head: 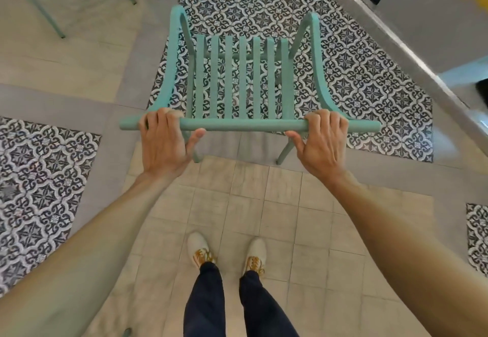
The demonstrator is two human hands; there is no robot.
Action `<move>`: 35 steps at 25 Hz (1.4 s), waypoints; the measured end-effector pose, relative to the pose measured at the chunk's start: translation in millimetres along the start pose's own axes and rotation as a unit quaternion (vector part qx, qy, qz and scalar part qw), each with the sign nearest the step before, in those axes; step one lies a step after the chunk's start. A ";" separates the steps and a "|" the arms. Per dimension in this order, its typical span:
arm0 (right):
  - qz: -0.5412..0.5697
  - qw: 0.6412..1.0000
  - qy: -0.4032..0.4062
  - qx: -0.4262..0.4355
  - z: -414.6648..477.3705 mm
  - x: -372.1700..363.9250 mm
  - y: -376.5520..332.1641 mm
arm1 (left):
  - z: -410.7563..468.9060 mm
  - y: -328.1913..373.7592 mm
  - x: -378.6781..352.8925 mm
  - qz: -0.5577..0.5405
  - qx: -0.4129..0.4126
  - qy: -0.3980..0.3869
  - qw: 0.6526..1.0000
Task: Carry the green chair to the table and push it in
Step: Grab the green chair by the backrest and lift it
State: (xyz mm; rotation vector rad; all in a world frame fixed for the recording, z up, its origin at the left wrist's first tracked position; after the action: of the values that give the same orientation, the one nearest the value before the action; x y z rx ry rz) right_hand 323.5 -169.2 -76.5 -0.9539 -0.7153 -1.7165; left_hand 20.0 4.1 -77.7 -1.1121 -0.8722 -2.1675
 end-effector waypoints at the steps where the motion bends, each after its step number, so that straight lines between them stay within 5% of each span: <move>1: -0.002 1.000 -0.004 0.002 0.9 -2.1 1.1 | 2.0 0.6 0.1 0.005 0.003 -0.005 1.000; 35: 0.009 0.992 -0.079 0.097 303.3 -183.0 118.4 | 245.0 2.4 -130.0 0.078 0.094 0.035 0.992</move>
State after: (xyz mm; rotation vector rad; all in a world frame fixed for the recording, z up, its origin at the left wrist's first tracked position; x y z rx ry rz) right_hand 549.3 128.3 -75.0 -0.9626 -0.9558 -1.5353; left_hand 207.6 208.4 -76.8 -0.9729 -0.9065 -1.9405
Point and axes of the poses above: each hand's wrist, its own z-axis towards the middle knuckle, its own x-axis out of the back of the hand, y = z × x, the point moved 1 cm from there along z, towards the middle knuckle, and after that the axes turned 6 degrees about -z, right-handed, at the moved point
